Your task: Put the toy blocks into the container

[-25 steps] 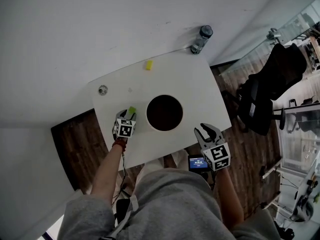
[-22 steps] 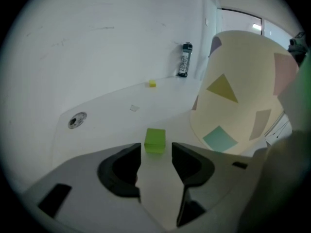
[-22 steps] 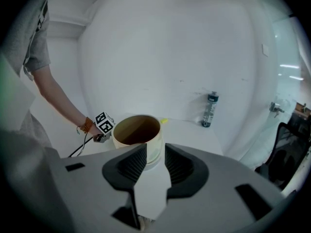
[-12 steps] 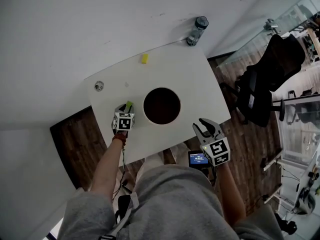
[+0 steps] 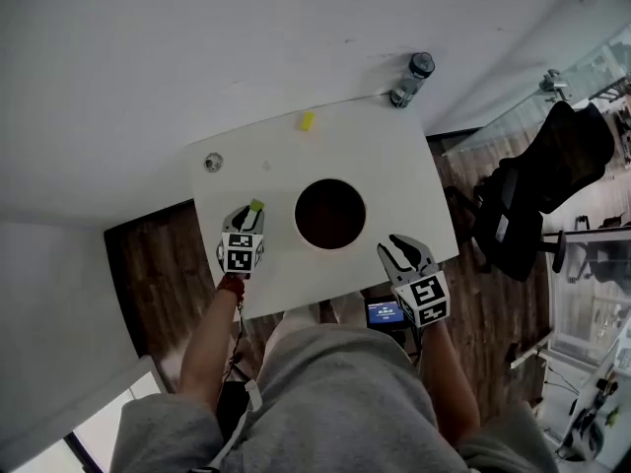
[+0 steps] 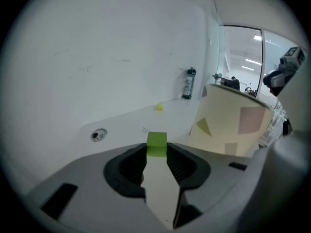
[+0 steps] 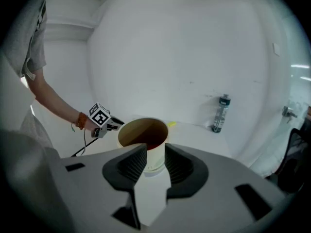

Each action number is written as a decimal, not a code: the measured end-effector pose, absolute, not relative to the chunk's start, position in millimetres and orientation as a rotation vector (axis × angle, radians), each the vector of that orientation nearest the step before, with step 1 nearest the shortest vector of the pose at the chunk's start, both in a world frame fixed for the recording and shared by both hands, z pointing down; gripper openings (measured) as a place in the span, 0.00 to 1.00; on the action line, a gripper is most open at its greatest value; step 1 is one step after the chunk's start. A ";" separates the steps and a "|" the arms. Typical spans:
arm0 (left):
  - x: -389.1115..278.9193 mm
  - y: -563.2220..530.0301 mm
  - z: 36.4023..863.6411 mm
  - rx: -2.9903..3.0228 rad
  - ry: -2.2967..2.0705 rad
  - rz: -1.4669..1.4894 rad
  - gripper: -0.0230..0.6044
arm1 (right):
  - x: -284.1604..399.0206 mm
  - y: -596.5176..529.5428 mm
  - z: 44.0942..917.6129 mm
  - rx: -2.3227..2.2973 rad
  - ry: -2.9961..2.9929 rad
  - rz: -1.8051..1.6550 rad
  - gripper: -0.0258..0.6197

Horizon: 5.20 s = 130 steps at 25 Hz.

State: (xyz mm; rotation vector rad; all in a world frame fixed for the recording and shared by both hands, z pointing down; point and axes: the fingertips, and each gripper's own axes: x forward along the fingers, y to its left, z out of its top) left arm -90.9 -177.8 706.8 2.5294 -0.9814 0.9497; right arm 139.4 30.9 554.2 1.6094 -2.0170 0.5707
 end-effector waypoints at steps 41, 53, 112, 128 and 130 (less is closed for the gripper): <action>40.6 -71.0 499.2 2.962 -0.938 0.601 0.25 | 142.7 -51.4 548.8 1.342 -2.286 0.472 0.20; 43.8 -68.3 494.6 2.956 -0.965 0.581 0.26 | 158.1 -59.8 552.6 1.333 -2.287 0.480 0.20; -98.1 -9.2 533.3 2.446 -1.764 0.606 0.05 | 164.9 -365.0 784.3 0.937 -2.132 0.422 0.44; -61.6 -43.9 485.4 2.723 -1.534 0.487 0.05 | 190.6 -211.4 631.9 1.200 -2.321 0.458 0.44; -54.9 -47.7 475.8 2.758 -1.504 0.444 0.05 | 193.1 -176.1 614.8 1.239 -2.328 0.482 0.44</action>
